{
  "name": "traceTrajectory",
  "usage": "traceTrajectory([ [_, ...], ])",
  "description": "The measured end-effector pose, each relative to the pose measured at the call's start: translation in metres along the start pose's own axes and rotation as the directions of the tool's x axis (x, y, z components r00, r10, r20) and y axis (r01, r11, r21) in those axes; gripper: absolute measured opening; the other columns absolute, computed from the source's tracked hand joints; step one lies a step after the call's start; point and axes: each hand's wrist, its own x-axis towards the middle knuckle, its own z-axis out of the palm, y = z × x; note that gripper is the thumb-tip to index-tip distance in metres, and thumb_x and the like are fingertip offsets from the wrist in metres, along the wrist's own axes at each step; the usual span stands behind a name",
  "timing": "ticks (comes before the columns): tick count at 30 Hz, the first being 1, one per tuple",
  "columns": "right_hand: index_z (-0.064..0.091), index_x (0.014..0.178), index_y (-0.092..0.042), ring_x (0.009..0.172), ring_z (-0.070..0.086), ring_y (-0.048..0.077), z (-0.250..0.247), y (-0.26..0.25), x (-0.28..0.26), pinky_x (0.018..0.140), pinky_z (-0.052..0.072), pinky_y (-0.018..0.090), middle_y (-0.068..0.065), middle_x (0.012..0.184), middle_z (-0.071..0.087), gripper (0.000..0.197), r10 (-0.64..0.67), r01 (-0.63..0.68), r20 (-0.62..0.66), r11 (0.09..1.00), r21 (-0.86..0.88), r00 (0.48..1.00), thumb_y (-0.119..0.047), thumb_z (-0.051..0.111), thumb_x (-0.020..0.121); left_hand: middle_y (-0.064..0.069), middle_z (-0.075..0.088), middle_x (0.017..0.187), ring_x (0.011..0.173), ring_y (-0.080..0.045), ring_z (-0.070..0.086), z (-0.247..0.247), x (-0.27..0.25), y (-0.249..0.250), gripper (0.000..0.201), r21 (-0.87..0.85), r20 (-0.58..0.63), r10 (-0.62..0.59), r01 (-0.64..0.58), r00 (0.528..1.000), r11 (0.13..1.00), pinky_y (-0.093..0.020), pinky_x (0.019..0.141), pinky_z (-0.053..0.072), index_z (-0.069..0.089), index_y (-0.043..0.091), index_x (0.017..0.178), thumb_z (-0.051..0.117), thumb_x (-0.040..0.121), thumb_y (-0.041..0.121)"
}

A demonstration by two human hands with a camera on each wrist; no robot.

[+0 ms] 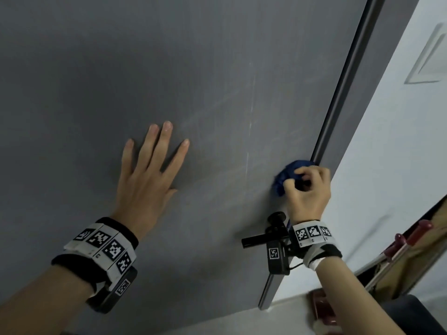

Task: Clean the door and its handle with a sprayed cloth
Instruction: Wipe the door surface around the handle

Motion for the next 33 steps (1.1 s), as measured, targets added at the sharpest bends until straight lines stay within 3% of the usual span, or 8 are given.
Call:
traceTrajectory([
  [4, 0.067, 0.082, -0.008, 0.081, 0.052, 0.014, 0.023, 0.005, -0.044, 0.072, 0.048, 0.032, 0.007, 0.097, 0.053, 0.019, -0.064, 0.069, 0.105, 0.997, -0.042, 0.992, 0.003, 0.073, 0.068, -0.019, 0.000, 0.166, 0.153, -0.038, 0.005, 0.003, 0.001, 0.004, 0.124, -0.007, 0.003, -0.022, 0.022, 1.000, 1.000, -0.063, 0.117, 0.011, 0.019, 0.016, 0.158, 0.093, 0.060, 0.031],
  [9, 0.075, 0.083, -0.013, 0.078, 0.059, 0.013, 0.048, 0.003, -0.114, 0.069, 0.055, 0.032, -0.006, 0.098, 0.053, 0.017, -0.159, 0.164, 0.500, 0.986, 0.033, 0.851, 0.001, 0.073, 0.074, -0.019, 0.003, 0.166, 0.153, -0.038, 0.006, 0.004, 0.001, 0.006, 0.127, -0.013, -0.013, -0.029, 0.029, 0.999, 0.999, -0.063, 0.117, 0.014, 0.023, 0.016, 0.158, 0.096, 0.055, 0.031],
  [13, 0.075, 0.085, -0.010, 0.088, 0.057, 0.006, 0.017, -0.007, -0.049, 0.082, 0.046, 0.016, -0.002, 0.098, 0.057, 0.022, -0.060, 0.048, 0.240, 0.997, 0.058, 0.969, 0.005, 0.075, 0.070, -0.016, 0.005, 0.167, 0.154, -0.035, 0.007, 0.003, 0.001, 0.002, 0.125, -0.042, -0.040, -0.026, 0.024, 0.999, 0.999, -0.061, 0.116, 0.016, 0.026, 0.018, 0.157, 0.096, 0.055, 0.028],
  [19, 0.067, 0.096, -0.010, 0.097, 0.059, 0.022, 0.014, -0.041, 0.024, 0.084, 0.053, 0.037, 0.003, 0.115, 0.048, 0.021, 0.107, -0.076, -0.183, 0.983, 0.169, 0.977, 0.001, 0.063, 0.078, -0.016, 0.008, 0.166, 0.153, -0.034, 0.010, 0.002, -0.002, -0.009, 0.122, -0.063, -0.052, -0.035, 0.032, 0.998, 0.997, -0.058, 0.117, 0.018, 0.025, 0.017, 0.157, 0.095, 0.057, 0.029],
  [24, 0.073, 0.097, -0.008, 0.097, 0.058, 0.023, 0.077, -0.071, -0.080, 0.084, 0.051, 0.035, 0.008, 0.112, 0.052, 0.023, -0.221, 0.189, 0.160, 0.963, 0.191, 0.962, 0.003, 0.069, 0.077, -0.015, 0.008, 0.167, 0.153, -0.035, 0.012, 0.005, -0.019, -0.029, 0.122, -0.030, -0.027, -0.059, 0.058, 0.998, 0.998, -0.059, 0.118, 0.017, 0.026, 0.016, 0.157, 0.094, 0.058, 0.031],
  [28, 0.074, 0.103, -0.015, 0.096, 0.055, 0.020, 0.119, -0.065, -0.168, 0.070, 0.054, 0.037, -0.001, 0.120, 0.050, 0.023, -0.453, 0.397, 0.538, 0.890, 0.225, 0.711, -0.007, 0.065, 0.084, -0.017, 0.007, 0.166, 0.152, -0.037, 0.012, 0.013, -0.034, -0.041, 0.121, -0.016, -0.037, -0.064, 0.064, 0.997, 0.998, -0.060, 0.117, 0.018, 0.025, 0.015, 0.157, 0.094, 0.059, 0.030],
  [30, 0.075, 0.102, -0.016, 0.095, 0.056, 0.020, 0.121, -0.063, -0.167, 0.064, 0.055, 0.037, -0.003, 0.120, 0.048, 0.022, -0.481, 0.424, 0.577, 0.873, 0.242, 0.661, -0.006, 0.067, 0.083, -0.017, 0.008, 0.166, 0.152, -0.036, 0.012, 0.014, -0.035, -0.044, 0.123, -0.022, -0.031, -0.058, 0.058, 0.998, 0.998, -0.061, 0.117, 0.018, 0.024, 0.015, 0.157, 0.094, 0.058, 0.030],
  [33, 0.076, 0.101, -0.011, 0.090, 0.060, 0.022, 0.097, -0.067, -0.124, 0.073, 0.054, 0.037, 0.001, 0.115, 0.052, 0.020, -0.447, 0.395, 0.443, 0.894, 0.210, 0.777, -0.002, 0.070, 0.084, -0.015, 0.005, 0.167, 0.154, -0.034, 0.007, 0.014, -0.034, -0.044, 0.125, -0.044, -0.008, -0.070, 0.069, 0.998, 0.997, -0.060, 0.118, 0.016, 0.022, 0.015, 0.158, 0.095, 0.057, 0.028],
])
